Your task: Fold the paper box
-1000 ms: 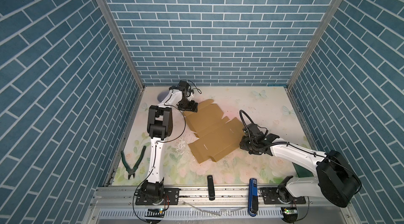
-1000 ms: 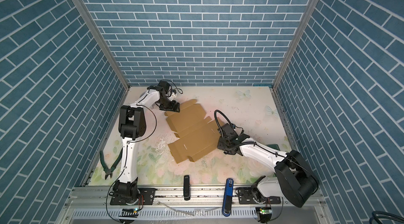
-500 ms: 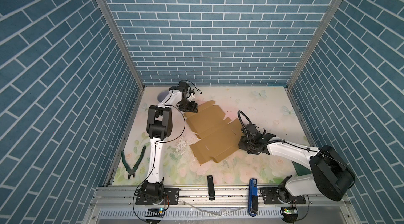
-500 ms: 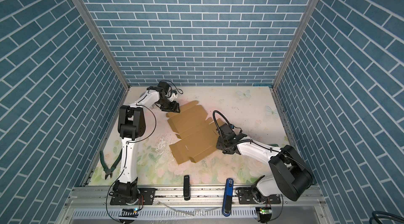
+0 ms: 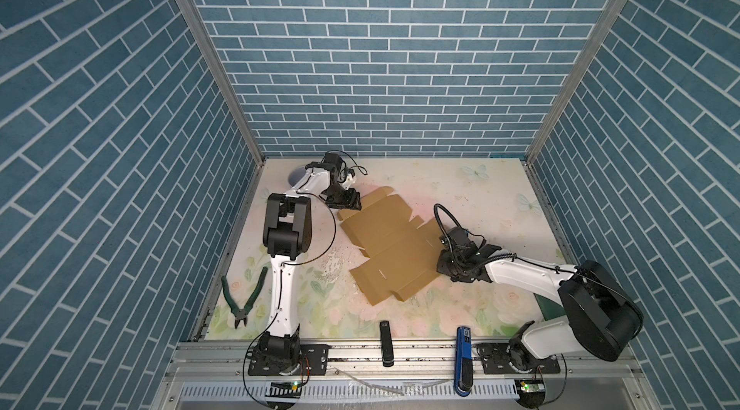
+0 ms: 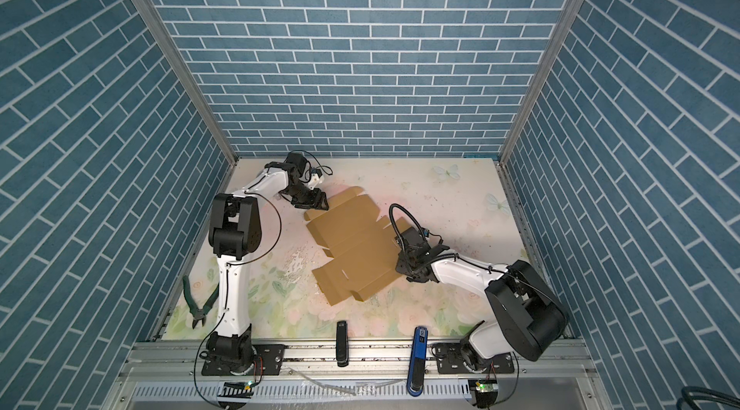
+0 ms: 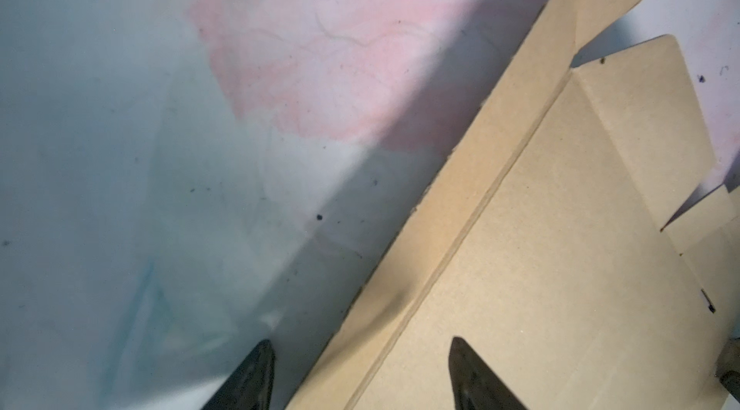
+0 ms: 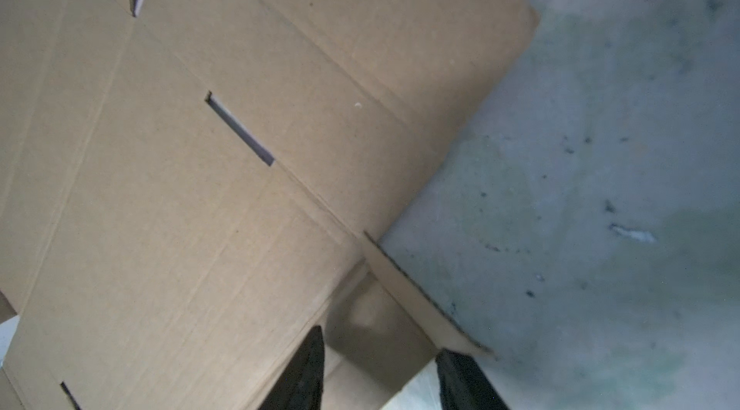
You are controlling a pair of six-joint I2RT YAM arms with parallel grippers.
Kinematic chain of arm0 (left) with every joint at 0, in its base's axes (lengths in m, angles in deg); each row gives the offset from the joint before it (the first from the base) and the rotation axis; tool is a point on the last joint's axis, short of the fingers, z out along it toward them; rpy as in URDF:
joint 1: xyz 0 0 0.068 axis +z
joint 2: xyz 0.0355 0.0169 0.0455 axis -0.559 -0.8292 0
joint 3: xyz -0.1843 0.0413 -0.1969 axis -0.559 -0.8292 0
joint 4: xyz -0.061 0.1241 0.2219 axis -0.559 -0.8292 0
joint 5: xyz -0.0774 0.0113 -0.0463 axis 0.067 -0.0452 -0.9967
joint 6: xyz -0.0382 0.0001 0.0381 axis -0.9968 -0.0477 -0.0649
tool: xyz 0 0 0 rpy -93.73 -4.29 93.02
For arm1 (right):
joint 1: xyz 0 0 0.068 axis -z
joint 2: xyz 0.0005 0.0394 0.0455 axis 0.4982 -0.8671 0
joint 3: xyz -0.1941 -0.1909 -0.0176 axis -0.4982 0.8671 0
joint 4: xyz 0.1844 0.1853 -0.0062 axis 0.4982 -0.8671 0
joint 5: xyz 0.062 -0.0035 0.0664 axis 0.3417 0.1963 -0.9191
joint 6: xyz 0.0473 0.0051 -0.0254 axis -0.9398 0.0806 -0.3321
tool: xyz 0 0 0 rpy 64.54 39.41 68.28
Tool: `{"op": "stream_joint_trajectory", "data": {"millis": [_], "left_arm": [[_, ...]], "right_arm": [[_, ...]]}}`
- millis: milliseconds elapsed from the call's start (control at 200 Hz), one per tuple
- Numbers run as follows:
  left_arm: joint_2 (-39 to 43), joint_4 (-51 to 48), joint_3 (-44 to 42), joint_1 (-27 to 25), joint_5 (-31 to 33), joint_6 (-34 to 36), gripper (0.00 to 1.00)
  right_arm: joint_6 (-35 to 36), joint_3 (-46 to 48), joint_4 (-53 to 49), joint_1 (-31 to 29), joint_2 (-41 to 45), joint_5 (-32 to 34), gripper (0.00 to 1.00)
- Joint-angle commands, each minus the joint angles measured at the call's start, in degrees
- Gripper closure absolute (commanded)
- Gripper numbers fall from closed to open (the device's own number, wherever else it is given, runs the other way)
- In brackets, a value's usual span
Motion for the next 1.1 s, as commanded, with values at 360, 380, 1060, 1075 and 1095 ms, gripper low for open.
{"op": "stream_joint_trajectory", "data": {"millis": [360, 380, 1060, 1075, 1095], "left_arm": [[4.4, -0.2, -8.0, -0.5, -5.7, -2.0, 0.38], [4.5, -0.1, -8.2, -0.5, -5.8, -2.1, 0.39], [8.9, 5.3, -15.3, -1.7, -11.9, -5.7, 0.58], [9.1, 5.4, -15.6, -1.8, -12.0, -5.7, 0.59], [9.3, 5.7, -15.9, -2.0, -11.9, -5.8, 0.6]], "right_arm": [[0.3, -1.6, 0.9, 1.5, -3.8, 1.9, 0.54], [0.6, -1.9, 0.6, 1.8, -3.8, 2.0, 0.55], [9.5, -11.9, 0.4, 10.3, -10.0, -0.8, 0.55], [9.7, -12.4, 0.3, 10.3, -10.4, -0.8, 0.55], [10.0, -12.9, 0.2, 10.5, -10.9, -1.0, 0.55]]}}
